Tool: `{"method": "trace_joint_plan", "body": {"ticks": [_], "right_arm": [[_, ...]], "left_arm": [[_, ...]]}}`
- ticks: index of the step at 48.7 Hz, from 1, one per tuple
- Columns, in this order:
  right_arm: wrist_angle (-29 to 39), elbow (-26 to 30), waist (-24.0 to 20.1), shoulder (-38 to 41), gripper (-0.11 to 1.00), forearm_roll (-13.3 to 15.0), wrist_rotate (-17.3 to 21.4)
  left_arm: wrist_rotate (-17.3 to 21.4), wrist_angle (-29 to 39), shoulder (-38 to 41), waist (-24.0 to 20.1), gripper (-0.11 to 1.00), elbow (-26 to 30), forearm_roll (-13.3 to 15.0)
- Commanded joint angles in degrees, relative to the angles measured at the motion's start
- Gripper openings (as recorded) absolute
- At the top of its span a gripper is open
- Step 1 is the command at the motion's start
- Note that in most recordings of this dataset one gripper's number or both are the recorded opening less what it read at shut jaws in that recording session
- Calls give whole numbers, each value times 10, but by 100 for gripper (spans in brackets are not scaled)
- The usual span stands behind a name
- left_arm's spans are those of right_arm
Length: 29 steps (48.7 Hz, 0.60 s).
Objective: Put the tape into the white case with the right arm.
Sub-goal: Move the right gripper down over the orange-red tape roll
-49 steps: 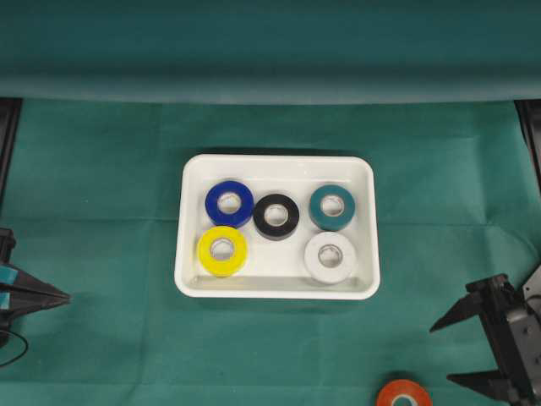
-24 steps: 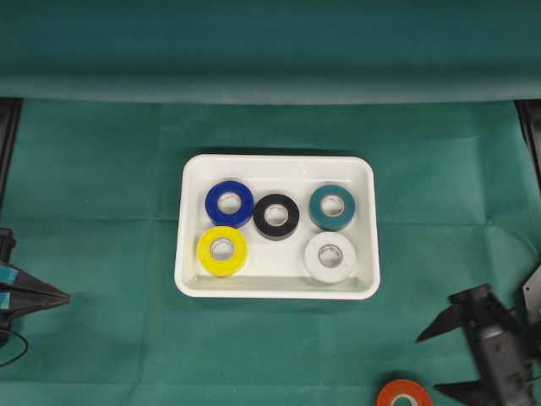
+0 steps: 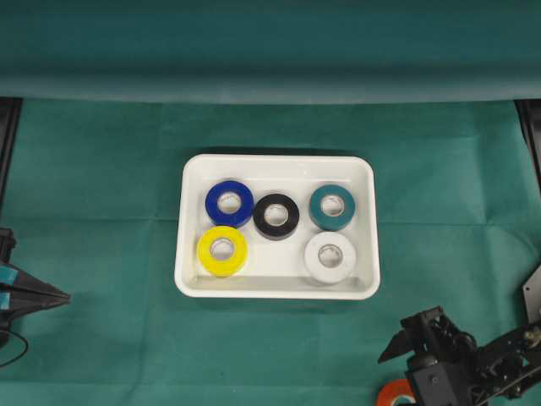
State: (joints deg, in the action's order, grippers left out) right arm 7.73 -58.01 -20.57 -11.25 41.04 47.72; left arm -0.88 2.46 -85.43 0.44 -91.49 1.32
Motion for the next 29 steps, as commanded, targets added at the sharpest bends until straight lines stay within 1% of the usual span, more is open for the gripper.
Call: {"method": "trace_joint_plan", "body": {"ticks": [1,9,21,29], "right_arm": [[-4,11,-2,-1,76,-1,-1],[-4,9,-1,18,76,0,-1],[-20,21,-2,66,76,0,-1],[-22,28,-2,67,75,-1,-1]], "left_arm": [[0,-4,11,-1,0,8,0],[0,-4,11,-1,0,8,0],[0,-4,11,-1,0,8,0],[0,-4,11,-1,0,8,1]]}}
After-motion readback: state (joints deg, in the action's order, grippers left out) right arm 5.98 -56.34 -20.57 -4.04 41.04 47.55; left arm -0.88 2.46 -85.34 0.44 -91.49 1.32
